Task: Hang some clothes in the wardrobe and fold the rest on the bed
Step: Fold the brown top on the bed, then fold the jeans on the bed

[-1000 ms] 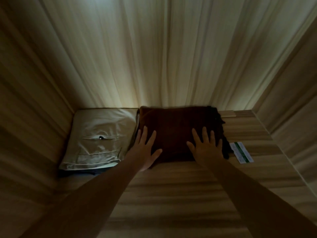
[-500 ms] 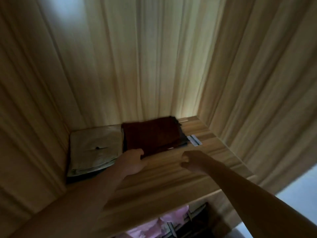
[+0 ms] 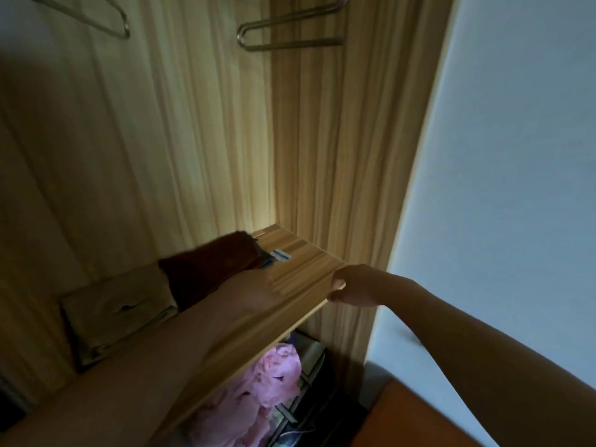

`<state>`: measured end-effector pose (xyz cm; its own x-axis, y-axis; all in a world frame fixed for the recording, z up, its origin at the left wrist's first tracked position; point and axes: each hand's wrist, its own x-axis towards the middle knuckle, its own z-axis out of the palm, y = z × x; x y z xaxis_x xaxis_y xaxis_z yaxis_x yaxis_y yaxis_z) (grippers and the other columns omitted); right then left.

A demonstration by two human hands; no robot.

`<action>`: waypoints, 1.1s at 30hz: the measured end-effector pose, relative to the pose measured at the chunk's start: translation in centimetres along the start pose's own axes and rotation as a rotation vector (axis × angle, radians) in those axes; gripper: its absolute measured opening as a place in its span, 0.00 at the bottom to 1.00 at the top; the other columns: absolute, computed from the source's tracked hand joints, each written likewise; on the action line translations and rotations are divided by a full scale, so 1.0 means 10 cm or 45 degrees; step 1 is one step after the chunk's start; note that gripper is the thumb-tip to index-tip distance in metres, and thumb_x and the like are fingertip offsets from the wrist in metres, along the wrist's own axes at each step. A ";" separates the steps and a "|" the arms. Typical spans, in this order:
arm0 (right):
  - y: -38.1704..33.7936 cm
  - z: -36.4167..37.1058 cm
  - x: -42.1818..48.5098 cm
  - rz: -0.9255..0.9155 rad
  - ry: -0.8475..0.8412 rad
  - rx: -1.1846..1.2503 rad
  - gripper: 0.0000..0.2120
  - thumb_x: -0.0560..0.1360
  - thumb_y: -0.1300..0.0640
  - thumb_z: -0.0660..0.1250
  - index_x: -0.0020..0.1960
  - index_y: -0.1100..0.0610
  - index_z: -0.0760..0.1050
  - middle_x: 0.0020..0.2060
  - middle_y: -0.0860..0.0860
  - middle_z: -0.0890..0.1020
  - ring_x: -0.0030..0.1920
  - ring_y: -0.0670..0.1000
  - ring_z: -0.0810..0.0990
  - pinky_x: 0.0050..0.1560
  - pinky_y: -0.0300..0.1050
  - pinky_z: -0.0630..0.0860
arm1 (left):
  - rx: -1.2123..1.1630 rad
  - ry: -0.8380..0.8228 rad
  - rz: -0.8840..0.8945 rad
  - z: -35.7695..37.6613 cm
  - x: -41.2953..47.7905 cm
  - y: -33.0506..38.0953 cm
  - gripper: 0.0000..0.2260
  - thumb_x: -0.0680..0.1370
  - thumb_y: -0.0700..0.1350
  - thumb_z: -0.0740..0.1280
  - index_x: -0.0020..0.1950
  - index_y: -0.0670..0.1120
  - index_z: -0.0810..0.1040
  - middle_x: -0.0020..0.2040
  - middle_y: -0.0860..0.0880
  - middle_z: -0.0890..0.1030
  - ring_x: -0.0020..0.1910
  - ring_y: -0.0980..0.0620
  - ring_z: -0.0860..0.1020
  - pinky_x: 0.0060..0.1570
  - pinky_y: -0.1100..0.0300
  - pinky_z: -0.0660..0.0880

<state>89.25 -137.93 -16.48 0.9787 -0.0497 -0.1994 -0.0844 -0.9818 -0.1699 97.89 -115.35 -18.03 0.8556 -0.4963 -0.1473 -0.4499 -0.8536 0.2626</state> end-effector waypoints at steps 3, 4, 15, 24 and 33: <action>0.40 0.01 -0.58 0.205 0.004 0.047 0.20 0.80 0.41 0.65 0.66 0.51 0.76 0.67 0.52 0.77 0.68 0.55 0.74 0.64 0.46 0.70 | 0.068 -0.050 0.174 0.14 0.03 0.56 0.18 0.78 0.57 0.66 0.57 0.44 0.81 0.55 0.46 0.83 0.54 0.48 0.80 0.52 0.57 0.75; 0.57 0.02 -0.80 0.288 0.008 0.080 0.19 0.80 0.41 0.64 0.65 0.51 0.76 0.65 0.51 0.77 0.66 0.55 0.74 0.64 0.47 0.71 | 0.078 -0.082 0.240 0.20 0.04 0.78 0.18 0.78 0.57 0.66 0.58 0.44 0.80 0.55 0.45 0.83 0.55 0.48 0.80 0.52 0.57 0.75; 1.96 0.44 -4.39 1.240 0.115 0.306 0.19 0.80 0.43 0.63 0.65 0.54 0.77 0.63 0.51 0.79 0.63 0.55 0.77 0.59 0.45 0.72 | 0.306 -0.367 1.016 1.25 -0.97 4.09 0.24 0.78 0.59 0.62 0.71 0.51 0.72 0.68 0.50 0.76 0.64 0.47 0.76 0.64 0.51 0.74; 1.37 1.13 -7.32 1.970 0.206 0.443 0.19 0.79 0.44 0.66 0.63 0.56 0.80 0.60 0.55 0.82 0.62 0.57 0.79 0.60 0.46 0.75 | 0.421 -0.535 1.787 2.20 -3.27 6.00 0.21 0.77 0.59 0.65 0.65 0.48 0.78 0.63 0.46 0.80 0.60 0.45 0.78 0.58 0.53 0.76; -0.83 2.24 -8.97 2.729 0.333 0.728 0.19 0.79 0.42 0.66 0.63 0.53 0.79 0.60 0.54 0.82 0.59 0.57 0.79 0.56 0.45 0.74 | 0.637 -0.795 2.512 2.97 -5.98 6.14 0.25 0.78 0.59 0.66 0.69 0.46 0.75 0.68 0.45 0.78 0.66 0.45 0.76 0.66 0.54 0.72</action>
<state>-2.03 -121.17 -18.85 -0.6239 -0.7089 -0.3291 -0.7144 0.6880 -0.1277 11.48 -142.75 -21.39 -0.8362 -0.4520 -0.3106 -0.5279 0.8167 0.2330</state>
